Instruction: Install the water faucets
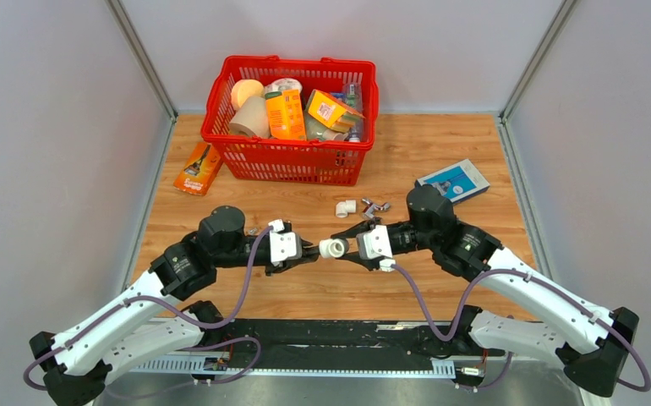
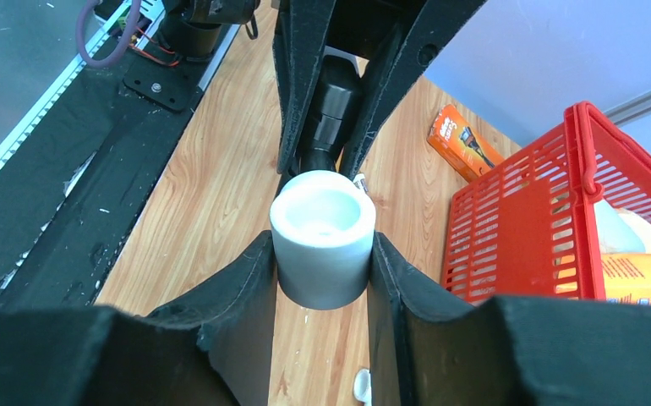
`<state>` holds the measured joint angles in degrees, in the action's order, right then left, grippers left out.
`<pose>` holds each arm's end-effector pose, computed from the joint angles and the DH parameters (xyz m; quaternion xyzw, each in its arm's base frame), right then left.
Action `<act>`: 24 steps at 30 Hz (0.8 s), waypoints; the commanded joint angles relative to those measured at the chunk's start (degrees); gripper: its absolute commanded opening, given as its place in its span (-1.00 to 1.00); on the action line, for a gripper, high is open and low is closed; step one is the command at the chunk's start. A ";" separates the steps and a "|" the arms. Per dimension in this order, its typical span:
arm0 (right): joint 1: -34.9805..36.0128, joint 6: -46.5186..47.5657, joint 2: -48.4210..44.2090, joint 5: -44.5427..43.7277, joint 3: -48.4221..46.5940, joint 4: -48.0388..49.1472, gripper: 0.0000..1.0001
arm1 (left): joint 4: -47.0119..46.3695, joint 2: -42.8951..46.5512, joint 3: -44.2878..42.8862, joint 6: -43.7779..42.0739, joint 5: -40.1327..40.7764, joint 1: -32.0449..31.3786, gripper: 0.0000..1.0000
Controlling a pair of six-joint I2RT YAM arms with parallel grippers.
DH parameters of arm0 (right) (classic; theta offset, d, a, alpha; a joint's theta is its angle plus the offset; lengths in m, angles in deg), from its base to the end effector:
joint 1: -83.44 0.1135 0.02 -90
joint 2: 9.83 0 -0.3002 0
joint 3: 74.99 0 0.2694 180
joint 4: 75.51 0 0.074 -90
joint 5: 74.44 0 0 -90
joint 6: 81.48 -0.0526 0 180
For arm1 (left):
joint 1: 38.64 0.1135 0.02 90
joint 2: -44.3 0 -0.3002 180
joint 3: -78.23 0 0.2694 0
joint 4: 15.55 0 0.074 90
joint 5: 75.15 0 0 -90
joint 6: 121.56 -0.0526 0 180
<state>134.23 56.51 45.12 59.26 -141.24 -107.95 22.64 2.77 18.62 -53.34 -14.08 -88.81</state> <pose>0.1086 0.1905 0.3716 -0.7182 0.3386 0.3197 0.5171 0.0856 -0.1423 0.3549 0.5820 0.5583 -0.3345 0.4875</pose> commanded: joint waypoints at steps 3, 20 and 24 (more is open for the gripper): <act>-0.16 -4.13 -0.03 3.76 0.12 4.28 -1.00 | -9.86 0.41 -0.98 0.25 1.77 -0.19 -1.00; -1.56 -18.97 5.51 7.19 -4.80 5.86 -1.00 | -21.79 4.79 3.84 0.25 7.65 -0.28 -1.00; -3.32 -25.91 6.04 9.29 -4.97 9.72 -1.00 | -27.42 7.52 7.18 -0.01 10.82 -0.19 -0.99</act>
<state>131.17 39.65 50.37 60.18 -143.76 -104.23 14.30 7.51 25.40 -52.73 -6.89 -88.84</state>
